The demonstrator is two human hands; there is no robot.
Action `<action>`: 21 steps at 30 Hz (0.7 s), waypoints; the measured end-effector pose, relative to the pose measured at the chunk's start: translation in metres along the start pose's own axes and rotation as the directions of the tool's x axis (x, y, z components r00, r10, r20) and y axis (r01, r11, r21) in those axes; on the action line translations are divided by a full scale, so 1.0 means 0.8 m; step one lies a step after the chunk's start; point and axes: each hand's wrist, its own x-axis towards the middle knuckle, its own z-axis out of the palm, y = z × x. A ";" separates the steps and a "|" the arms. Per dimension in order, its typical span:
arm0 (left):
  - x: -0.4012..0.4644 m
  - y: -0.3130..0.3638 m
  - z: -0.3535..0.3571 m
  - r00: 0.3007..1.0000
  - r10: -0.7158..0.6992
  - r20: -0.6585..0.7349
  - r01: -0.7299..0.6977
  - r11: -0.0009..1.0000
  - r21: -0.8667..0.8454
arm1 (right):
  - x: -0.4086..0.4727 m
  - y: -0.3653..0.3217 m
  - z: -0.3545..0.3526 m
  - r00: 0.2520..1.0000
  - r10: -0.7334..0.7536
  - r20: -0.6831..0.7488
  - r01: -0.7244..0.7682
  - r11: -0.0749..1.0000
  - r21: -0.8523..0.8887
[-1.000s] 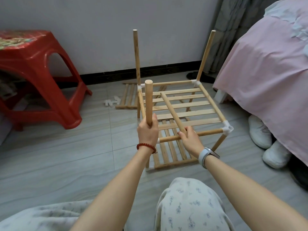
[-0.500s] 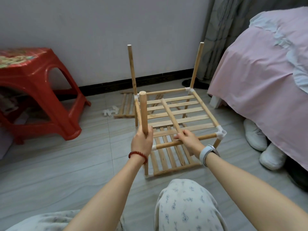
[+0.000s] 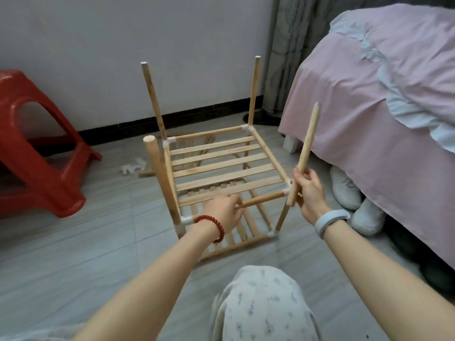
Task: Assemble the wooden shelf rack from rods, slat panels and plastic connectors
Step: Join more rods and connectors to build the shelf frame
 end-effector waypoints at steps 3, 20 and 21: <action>0.042 0.015 0.037 0.995 0.080 -0.053 -0.071 0.985 0.159 | 0.018 0.000 -0.029 0.993 -0.116 -0.037 0.112 0.989 -0.097; 0.103 -0.064 0.048 0.987 0.057 0.150 -0.111 0.917 0.382 | 0.068 0.010 -0.008 0.949 -0.231 0.214 0.307 0.827 -0.471; 0.105 -0.065 0.047 0.988 0.043 0.150 -0.098 0.921 0.378 | 0.068 0.008 -0.003 0.943 -0.220 0.251 0.322 0.793 -0.517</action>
